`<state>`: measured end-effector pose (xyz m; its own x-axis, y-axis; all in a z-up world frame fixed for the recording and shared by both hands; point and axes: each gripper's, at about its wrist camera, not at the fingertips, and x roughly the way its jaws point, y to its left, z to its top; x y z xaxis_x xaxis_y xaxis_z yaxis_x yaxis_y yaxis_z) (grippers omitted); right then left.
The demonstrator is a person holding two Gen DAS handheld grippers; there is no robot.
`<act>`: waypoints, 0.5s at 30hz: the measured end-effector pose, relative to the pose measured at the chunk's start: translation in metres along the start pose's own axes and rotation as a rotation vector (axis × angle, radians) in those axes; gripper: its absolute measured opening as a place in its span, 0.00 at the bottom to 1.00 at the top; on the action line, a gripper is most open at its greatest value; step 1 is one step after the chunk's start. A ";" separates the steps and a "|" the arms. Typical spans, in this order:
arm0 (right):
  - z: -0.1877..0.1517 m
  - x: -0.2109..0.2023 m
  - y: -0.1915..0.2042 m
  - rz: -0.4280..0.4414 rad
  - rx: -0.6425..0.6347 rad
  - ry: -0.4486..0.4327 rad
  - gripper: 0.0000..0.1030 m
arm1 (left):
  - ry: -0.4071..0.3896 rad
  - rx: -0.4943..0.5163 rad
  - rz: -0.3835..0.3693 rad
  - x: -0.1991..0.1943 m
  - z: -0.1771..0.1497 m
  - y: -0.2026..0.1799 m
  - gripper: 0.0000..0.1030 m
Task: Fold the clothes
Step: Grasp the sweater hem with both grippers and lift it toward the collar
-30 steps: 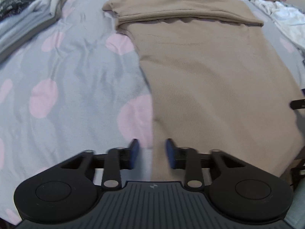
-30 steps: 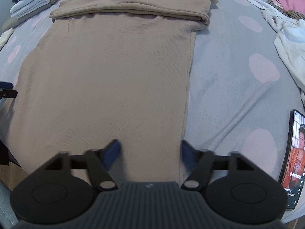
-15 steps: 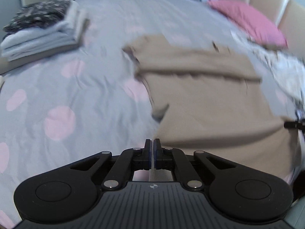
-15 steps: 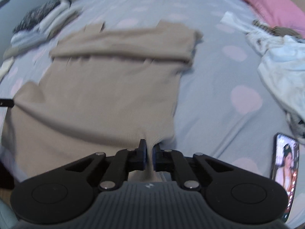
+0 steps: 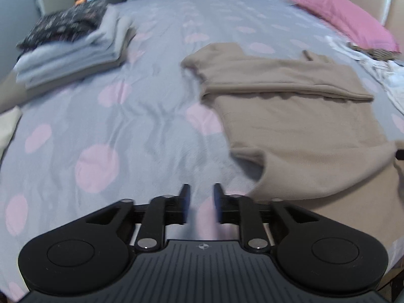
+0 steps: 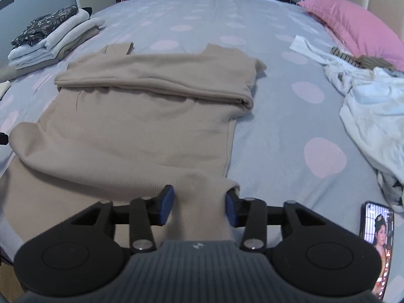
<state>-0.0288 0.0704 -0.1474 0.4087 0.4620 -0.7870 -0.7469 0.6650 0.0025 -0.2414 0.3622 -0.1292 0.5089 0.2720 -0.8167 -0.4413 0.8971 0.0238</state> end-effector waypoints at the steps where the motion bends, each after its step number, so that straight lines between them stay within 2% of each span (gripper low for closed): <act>1: 0.000 -0.001 0.003 -0.015 -0.010 -0.005 0.46 | -0.016 0.012 -0.003 -0.003 0.000 -0.003 0.30; 3: 0.000 -0.006 0.006 -0.013 -0.027 -0.019 0.47 | -0.058 0.037 0.017 -0.009 0.000 -0.010 0.48; 6: -0.002 -0.014 0.008 0.040 -0.026 -0.037 0.64 | -0.154 0.071 0.102 -0.018 -0.001 -0.020 0.54; 8: -0.004 -0.019 0.008 0.084 -0.006 -0.049 0.65 | -0.241 0.095 0.163 -0.023 -0.004 -0.026 0.57; 10: -0.004 -0.025 0.012 0.077 -0.031 -0.074 0.65 | -0.278 0.120 0.183 -0.027 -0.005 -0.031 0.57; 11: -0.005 -0.029 0.014 0.067 -0.059 -0.106 0.66 | -0.289 0.126 0.178 -0.029 -0.005 -0.032 0.57; 13: -0.005 -0.037 0.020 0.048 -0.123 -0.164 0.77 | -0.312 0.139 0.138 -0.033 -0.006 -0.035 0.57; 15: -0.003 -0.040 0.026 0.041 -0.186 -0.172 0.78 | -0.308 0.168 0.111 -0.034 -0.007 -0.040 0.57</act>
<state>-0.0669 0.0672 -0.1177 0.4473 0.5903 -0.6720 -0.8420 0.5312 -0.0938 -0.2469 0.3148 -0.1063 0.6744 0.4403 -0.5927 -0.3916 0.8939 0.2184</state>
